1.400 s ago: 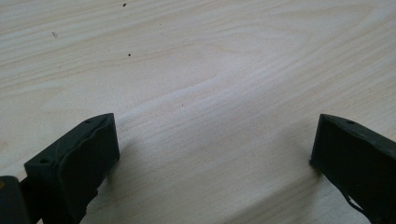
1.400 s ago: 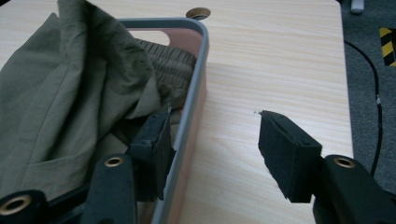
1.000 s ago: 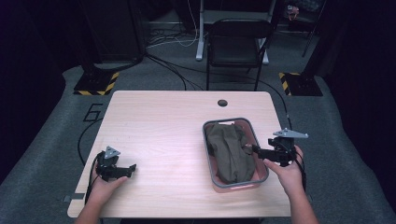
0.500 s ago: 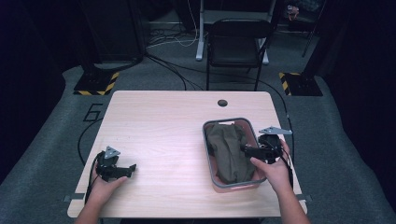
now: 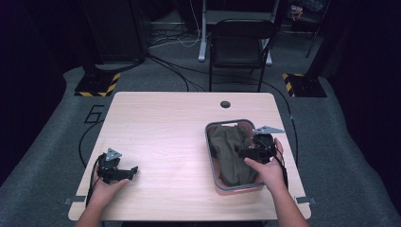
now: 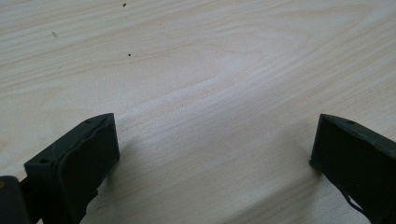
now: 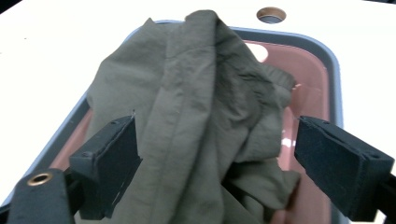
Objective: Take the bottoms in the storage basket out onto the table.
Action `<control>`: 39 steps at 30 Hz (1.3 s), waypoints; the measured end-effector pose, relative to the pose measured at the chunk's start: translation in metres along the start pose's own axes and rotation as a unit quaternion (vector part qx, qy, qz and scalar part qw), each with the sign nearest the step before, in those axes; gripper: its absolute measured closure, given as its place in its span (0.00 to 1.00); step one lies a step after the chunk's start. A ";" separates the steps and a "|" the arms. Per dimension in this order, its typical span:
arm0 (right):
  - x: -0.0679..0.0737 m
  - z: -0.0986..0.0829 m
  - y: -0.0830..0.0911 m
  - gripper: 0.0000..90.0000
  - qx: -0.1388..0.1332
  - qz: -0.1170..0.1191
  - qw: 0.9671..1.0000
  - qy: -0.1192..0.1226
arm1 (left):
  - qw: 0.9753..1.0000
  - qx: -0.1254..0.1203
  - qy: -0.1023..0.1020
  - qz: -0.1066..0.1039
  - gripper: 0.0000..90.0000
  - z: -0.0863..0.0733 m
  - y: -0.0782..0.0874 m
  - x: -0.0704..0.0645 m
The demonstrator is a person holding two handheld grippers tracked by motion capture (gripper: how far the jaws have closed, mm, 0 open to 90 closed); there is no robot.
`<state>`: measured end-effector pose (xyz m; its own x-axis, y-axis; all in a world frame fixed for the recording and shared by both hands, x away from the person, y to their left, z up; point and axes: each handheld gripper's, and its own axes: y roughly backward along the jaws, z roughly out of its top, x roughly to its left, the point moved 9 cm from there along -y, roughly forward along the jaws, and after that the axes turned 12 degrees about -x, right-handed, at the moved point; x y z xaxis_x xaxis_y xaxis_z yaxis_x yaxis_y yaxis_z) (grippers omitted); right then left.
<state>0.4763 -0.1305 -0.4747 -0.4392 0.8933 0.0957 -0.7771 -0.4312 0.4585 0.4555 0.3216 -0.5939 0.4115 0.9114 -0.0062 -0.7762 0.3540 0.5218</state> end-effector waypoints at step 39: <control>0.028 -0.011 -0.059 0.04 0.056 -0.012 0.998 -0.001 | 1.000 0.009 0.001 -0.004 0.01 -0.001 0.001 0.000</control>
<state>0.5049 -0.0811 -0.5089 -0.4211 0.9030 0.0849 -0.7320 -0.3936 0.5561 0.4540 0.3220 -0.5938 0.4165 0.9091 -0.0111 -0.7647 0.3570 0.5364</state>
